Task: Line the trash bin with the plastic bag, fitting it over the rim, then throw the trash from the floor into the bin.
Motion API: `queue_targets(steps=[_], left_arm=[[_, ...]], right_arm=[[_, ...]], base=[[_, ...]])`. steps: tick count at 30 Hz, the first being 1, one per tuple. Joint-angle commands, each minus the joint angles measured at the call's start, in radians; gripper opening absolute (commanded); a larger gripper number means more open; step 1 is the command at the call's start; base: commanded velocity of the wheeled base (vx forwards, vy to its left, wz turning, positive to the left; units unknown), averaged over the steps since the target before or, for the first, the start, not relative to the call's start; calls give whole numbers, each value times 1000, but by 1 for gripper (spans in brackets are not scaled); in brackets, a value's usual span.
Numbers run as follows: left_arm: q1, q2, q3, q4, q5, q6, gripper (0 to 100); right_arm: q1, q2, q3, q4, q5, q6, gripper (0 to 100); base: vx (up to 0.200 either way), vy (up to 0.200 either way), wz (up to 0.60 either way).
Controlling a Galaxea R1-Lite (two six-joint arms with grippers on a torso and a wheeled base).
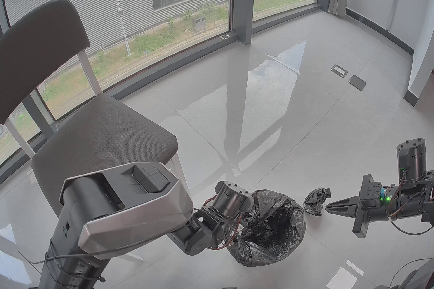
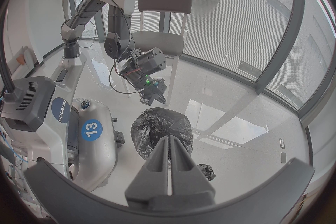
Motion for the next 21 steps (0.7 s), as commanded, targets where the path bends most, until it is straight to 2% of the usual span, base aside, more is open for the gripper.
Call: queue_targets(steps=[1,7,21], left_arm=[[-13,65,-67,1,3,4,100],[-13,136,-162,27,3,4,100],[18,181,-379,279,-6,4,100]], right_arm=[[1,0,3,0,0,-1,0],[1,3,0,0,0,-3,0],[4,18,-23,0,0,-1,0]], base=[[0,0,0],[0,0,0],[0,0,0]])
